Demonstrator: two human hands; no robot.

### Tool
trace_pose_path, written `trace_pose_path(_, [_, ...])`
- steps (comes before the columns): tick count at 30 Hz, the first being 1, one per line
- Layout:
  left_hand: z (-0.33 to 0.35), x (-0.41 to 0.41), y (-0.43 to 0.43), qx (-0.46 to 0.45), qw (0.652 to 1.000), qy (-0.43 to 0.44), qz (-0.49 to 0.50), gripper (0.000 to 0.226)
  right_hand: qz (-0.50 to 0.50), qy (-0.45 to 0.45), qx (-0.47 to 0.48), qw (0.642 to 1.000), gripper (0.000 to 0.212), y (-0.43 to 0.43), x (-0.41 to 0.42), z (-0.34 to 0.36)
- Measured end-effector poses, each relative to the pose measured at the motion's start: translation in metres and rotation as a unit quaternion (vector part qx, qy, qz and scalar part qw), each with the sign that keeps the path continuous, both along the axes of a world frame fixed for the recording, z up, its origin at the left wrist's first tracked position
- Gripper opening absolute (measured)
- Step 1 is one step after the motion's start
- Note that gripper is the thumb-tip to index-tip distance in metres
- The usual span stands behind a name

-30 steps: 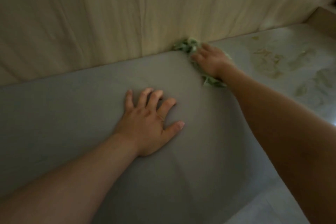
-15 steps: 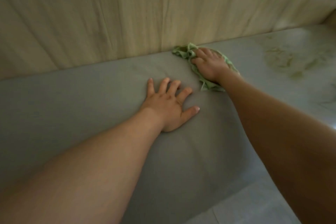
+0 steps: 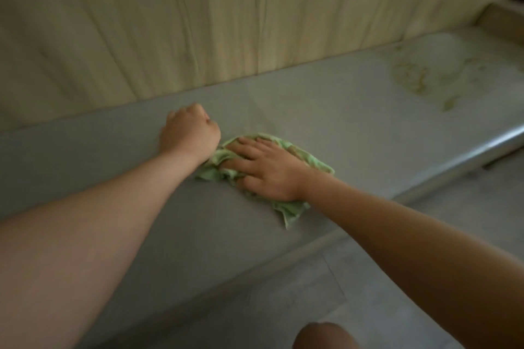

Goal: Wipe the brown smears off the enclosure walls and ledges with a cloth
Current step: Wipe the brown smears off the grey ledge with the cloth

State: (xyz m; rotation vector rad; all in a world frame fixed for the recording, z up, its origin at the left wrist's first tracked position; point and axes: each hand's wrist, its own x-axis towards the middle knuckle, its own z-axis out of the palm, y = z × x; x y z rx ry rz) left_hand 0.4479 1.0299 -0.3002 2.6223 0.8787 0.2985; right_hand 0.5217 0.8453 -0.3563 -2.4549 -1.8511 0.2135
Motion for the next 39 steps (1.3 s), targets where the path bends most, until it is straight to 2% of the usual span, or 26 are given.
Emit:
trace_pose_path(2, [-0.002, 0.004, -0.008, -0.025, 1.0, 0.001, -0.011, 0.023, 0.002, -0.002, -0.002, 1.0, 0.061, -0.027, -0.002, 0.0])
trace_pose_path(3, [-0.006, 0.005, -0.015, -0.025, 0.999, 0.009, -0.021, 0.022, -0.035, -0.007, 0.007, 0.999, 0.063, -0.041, 0.008, 0.001])
trace_pose_path(7, [-0.017, 0.005, -0.048, -0.015, 0.997, 0.026, -0.068, 0.023, -0.276, -0.017, 0.01, 0.961, 0.067, -0.067, 0.059, 0.003])
trace_pose_path(9, [-0.018, 0.007, -0.06, -0.018, 0.996, 0.021, -0.087, 0.023, -0.335, -0.013, 0.009, 0.942, 0.07, -0.063, 0.067, 0.002])
trace_pose_path(12, [-0.015, 0.008, -0.072, -0.033, 0.995, 0.005, -0.099, 0.023, -0.353, 0.012, 0.008, 0.935, 0.07, -0.057, 0.054, 0.003])
trace_pose_path(15, [-0.008, 0.005, -0.081, -0.042, 0.993, -0.009, -0.111, 0.017, -0.311, 0.036, 0.004, 0.95, 0.065, -0.063, 0.028, 0.007])
trace_pose_path(17, [-0.003, -0.001, -0.084, -0.031, 0.99, -0.021, -0.134, 0.015, -0.272, 0.138, 0.045, 0.951, 0.057, -0.071, 0.012, 0.017])
trace_pose_path(18, [-0.001, -0.004, -0.085, -0.014, 0.987, -0.031, -0.159, 0.015, -0.27, 0.241, 0.097, 0.927, 0.053, -0.076, 0.006, 0.024])
trace_pose_path(19, [0.0, -0.007, -0.085, 0.005, 0.979, -0.043, -0.198, 0.015, -0.287, 0.351, 0.162, 0.876, 0.048, -0.081, 0.001, 0.032])
trace_pose_path(20, [0.003, -0.009, -0.087, 0.018, 0.967, -0.055, -0.247, 0.013, -0.317, 0.423, 0.228, 0.818, 0.041, -0.088, -0.002, 0.041])
trace_pose_path(21, [0.005, -0.01, -0.089, 0.017, 0.952, -0.062, -0.3, 0.01, -0.354, 0.434, 0.277, 0.78, 0.033, -0.094, -0.001, 0.047])
trace_pose_path(22, [0.007, -0.01, -0.094, 0.001, 0.932, -0.063, -0.356, 0.009, -0.382, 0.402, 0.298, 0.777, 0.025, -0.104, 0.0, 0.052])
trace_pose_path(25, [0.01, -0.01, -0.124, -0.059, 0.873, 0.001, -0.484, 0.011, -0.426, 0.238, 0.221, 0.844, 0.018, -0.13, -0.002, 0.049])
trace_pose_path(27, [0.002, -0.012, -0.15, -0.039, 0.846, 0.114, -0.519, 0.037, -0.443, 0.176, 0.161, 0.864, 0.016, -0.145, -0.005, 0.04])
trace_pose_path(29, [-0.01, -0.011, -0.17, 0.013, 0.841, 0.205, -0.501, 0.059, -0.436, 0.152, 0.128, 0.878, 0.018, -0.154, -0.004, 0.031])
trace_pose_path(30, [-0.014, -0.008, -0.175, 0.02, 0.845, 0.216, -0.489, 0.056, -0.428, 0.155, 0.123, 0.882, 0.019, -0.156, -0.002, 0.029])
trace_pose_path(32, [-0.014, 0.002, -0.177, 0.0, 0.85, 0.209, -0.483, 0.034, -0.419, 0.162, 0.108, 0.887, 0.023, -0.157, 0.002, 0.03])
trace_pose_path(34, [-0.01, 0.01, -0.173, -0.069, 0.851, 0.21, -0.476, 0.017, -0.412, 0.174, 0.099, 0.889, 0.029, -0.157, 0.005, 0.036])
trace_pose_path(36, [-0.006, 0.012, -0.165, -0.141, 0.857, 0.204, -0.452, 0.012, -0.412, 0.189, 0.087, 0.887, 0.033, -0.159, 0.002, 0.042])
trace_pose_path(39, [-0.009, 0.007, -0.152, -0.183, 0.863, 0.174, -0.437, 0.006, -0.421, 0.214, 0.073, 0.878, 0.037, -0.164, 0.001, 0.044])
